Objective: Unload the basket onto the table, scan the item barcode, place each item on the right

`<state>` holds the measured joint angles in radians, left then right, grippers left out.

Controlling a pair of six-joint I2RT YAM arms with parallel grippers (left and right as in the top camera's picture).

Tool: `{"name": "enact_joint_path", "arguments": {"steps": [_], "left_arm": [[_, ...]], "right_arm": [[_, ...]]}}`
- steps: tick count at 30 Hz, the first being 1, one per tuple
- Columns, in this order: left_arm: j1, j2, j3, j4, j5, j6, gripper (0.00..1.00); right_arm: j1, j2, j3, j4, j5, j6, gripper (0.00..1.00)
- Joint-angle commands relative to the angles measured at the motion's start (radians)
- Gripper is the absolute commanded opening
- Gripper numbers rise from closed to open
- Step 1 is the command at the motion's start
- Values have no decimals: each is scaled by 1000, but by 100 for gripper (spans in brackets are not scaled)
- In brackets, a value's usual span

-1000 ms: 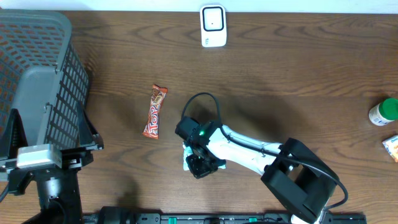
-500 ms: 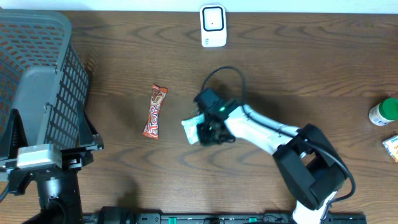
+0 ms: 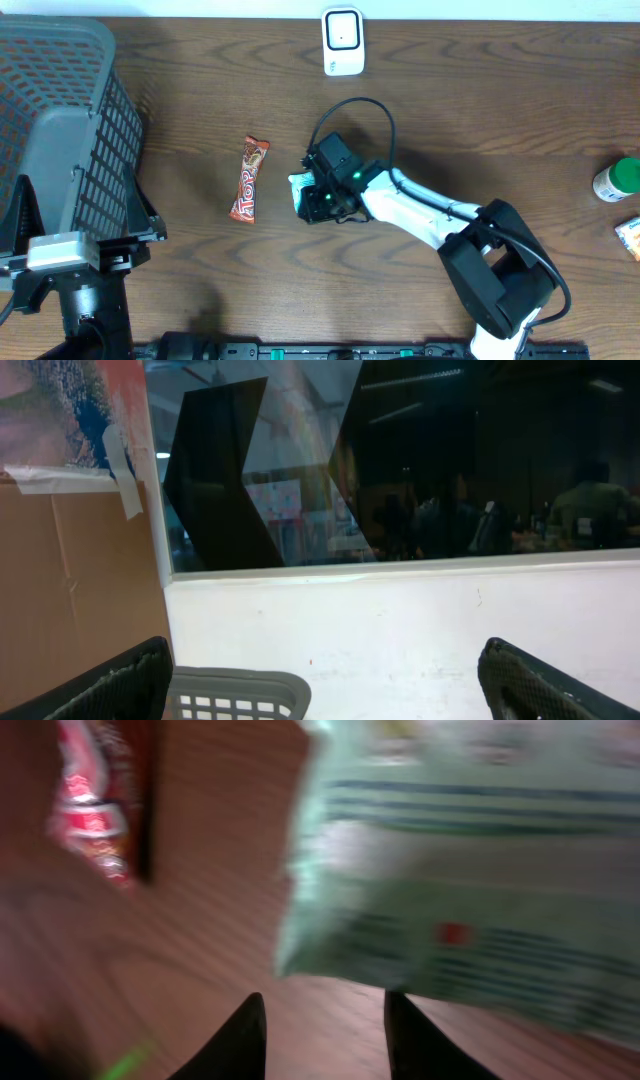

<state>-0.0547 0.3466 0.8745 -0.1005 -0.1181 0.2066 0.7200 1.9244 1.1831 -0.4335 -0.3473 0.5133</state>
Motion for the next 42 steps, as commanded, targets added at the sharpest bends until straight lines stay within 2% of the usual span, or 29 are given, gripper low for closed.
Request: {"name": "enact_joint_path", "arguments": {"steps": [1,4,6,12,14,18,21,23,28,30,37,42], "left_arm": [[4,-11,-7,3,5,-6,98],[4,-11,-7,4,5,-6,98],[4,-11,-7,4,5,-6,98],[4,-11,-7,3,5,-6,98],[4,-11,-7,3,5,-6,98],[4,-11,-7,3,5,-6,98],[4,-11,-7,3,5,-6,98],[4,-11,-7,0,5,-6,98],[4,-11,-7,0,5,-6,98],[4,-11,-7,0,5,-6,98],[4,-11,-7,0,5,-6,98],[4,-11,-7,0,5,-6,98]], "right_arm": [[7,19,17,50,29,-1,36],[7,19,17,125,117,-1,40],[7,19,17,169,156,-2,39],[1,19,32,262,160,-53,40],[-13,19,62,248,161,-82,45],[-66,19,95,224,163,-195,75],[-123,19,96,198,163,-225,78],[-170,25,96,183,163,-231,74],[-273,51,96,172,71,-230,40],[-291,71,96,183,38,-229,32],[-286,144,96,219,5,-191,25],[-280,151,96,116,6,-164,3]]}}
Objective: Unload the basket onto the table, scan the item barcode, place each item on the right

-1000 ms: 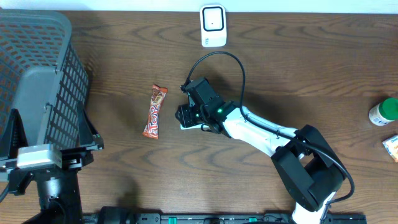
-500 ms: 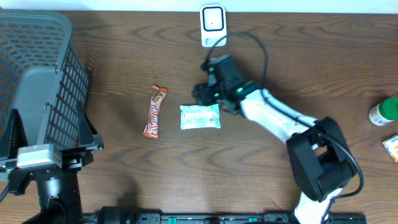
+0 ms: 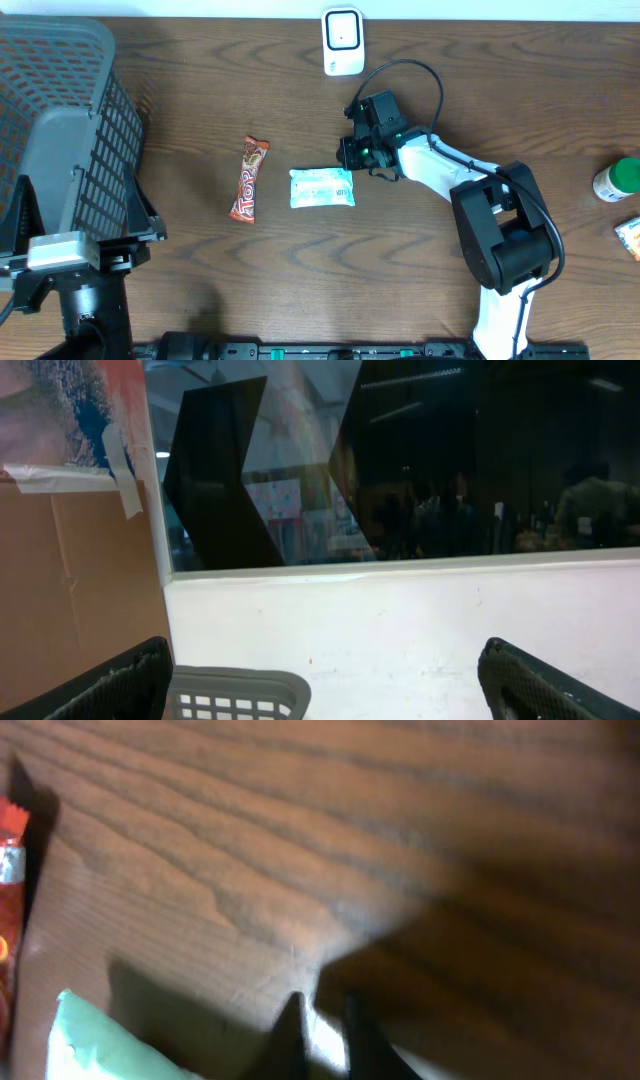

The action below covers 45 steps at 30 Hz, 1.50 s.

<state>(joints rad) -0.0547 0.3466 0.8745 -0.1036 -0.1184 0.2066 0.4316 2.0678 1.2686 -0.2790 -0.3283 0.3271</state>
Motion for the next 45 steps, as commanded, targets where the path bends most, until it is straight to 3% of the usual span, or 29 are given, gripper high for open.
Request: {"name": "enact_joint_path", "arguments": {"steps": [1,11,15,16,18,20,22,23,29,34,39,45], "left_arm": [[4,-11,-7,3,6,-6,98],[4,-11,-7,3,5,-6,98],[4,-11,-7,3,6,-6,98],[4,-11,-7,3,6,-6,98],[4,-11,-7,3,6,-6,98],[4,-11,-7,3,6,-6,98],[4,-11,-7,3,6,-6,98],[4,-11,-7,3,6,-6,98],[4,-11,-7,3,6,-6,98],[4,-11,-7,3,6,-6,98],[4,-11,-7,3,6,-6,98],[4,-11,-7,3,6,-6,98]], "right_arm": [[8,7,11,-71,-13,37,3],[27,6,11,-420,-351,13,3],[55,6,11,-518,-368,20,4],[60,6,11,-527,-357,20,9],[60,2,15,-542,-330,20,29],[55,-6,30,-565,-292,20,57],[51,-18,47,-578,-247,18,95],[51,-24,53,-575,-224,11,99],[60,-23,60,-501,-208,55,99],[133,-18,57,-453,-176,220,99],[231,-7,57,-430,-19,476,99],[262,48,57,-399,40,657,99]]}}
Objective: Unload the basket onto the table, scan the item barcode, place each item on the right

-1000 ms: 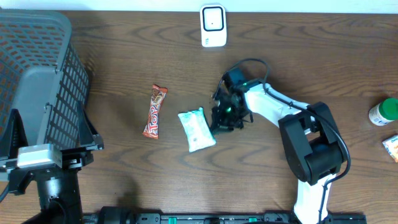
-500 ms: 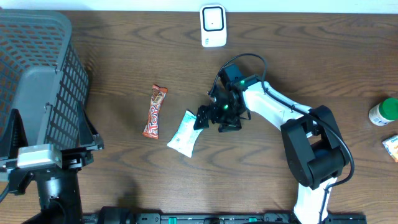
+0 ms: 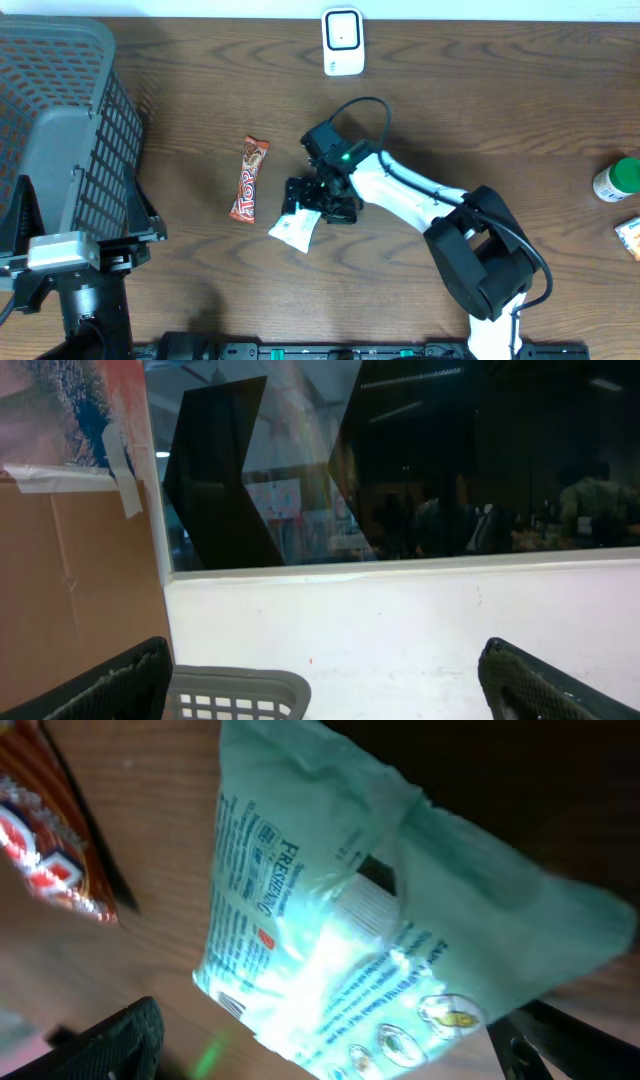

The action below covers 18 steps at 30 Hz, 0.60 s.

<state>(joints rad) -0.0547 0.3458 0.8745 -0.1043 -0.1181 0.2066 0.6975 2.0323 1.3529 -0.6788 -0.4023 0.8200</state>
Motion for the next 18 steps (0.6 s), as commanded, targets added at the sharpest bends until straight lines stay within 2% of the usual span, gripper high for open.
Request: {"name": "enact_joint_path", "arguments": {"steps": [1,6,12,13,15,17,18], "left_arm": [[4,-10,-7,4,5,-6,98],[4,-10,-7,3,5,-6,98],[4,-10,-7,-4,5,-6,98],[4,-10,-7,-4,5,-6,98],[4,-10,-7,-4,5,-6,98],[4,-10,-7,-4,5,-6,98],[4,-10,-7,-4,5,-6,98]], "right_arm": [[-11,96,-27,3,113,192,99],[-44,116,-27,8,173,304,99],[-42,131,-27,10,221,313,98],[-42,137,-27,10,221,319,92],[-45,148,-27,9,216,332,62],[-52,151,-27,2,217,341,25],[-55,150,-27,0,217,347,15]]}}
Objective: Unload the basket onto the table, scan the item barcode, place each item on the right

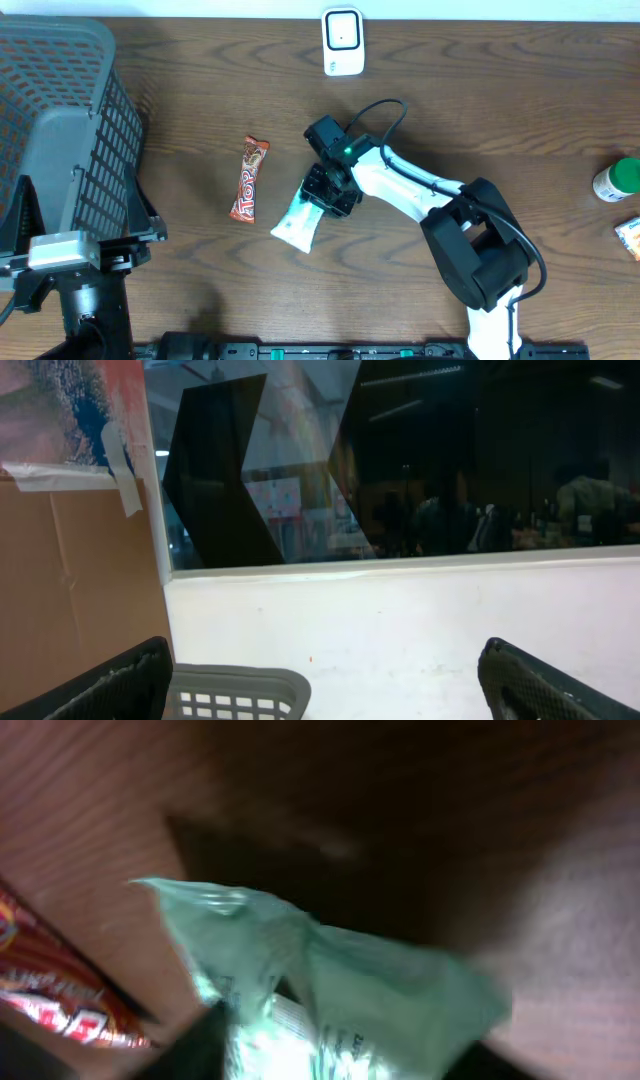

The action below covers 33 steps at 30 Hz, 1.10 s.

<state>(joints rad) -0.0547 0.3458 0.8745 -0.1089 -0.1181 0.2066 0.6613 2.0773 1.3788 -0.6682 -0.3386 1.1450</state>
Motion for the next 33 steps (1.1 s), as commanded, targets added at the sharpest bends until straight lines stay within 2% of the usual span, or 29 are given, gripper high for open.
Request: {"name": "enact_joint_path", "arguments": {"steps": [1,3,12,18,25,33], "left_arm": [[4,-10,-7,1,5,-6,98],[4,-10,-7,0,5,-6,98],[4,-10,-7,-3,5,-5,98],[4,-10,-7,-10,5,-6,98],[4,-10,-7,-11,5,-5,98],[4,-10,-7,-11,5,-6,98]], "right_arm": [[-19,105,-53,-13,153,31,8],[-20,105,-52,-18,154,41,1],[-17,-5,-51,-82,247,34,1],[-18,-186,-51,-130,280,-165,1],[-26,-438,-51,-228,244,-279,1],[-120,-665,-51,-332,68,-438,1]]}}
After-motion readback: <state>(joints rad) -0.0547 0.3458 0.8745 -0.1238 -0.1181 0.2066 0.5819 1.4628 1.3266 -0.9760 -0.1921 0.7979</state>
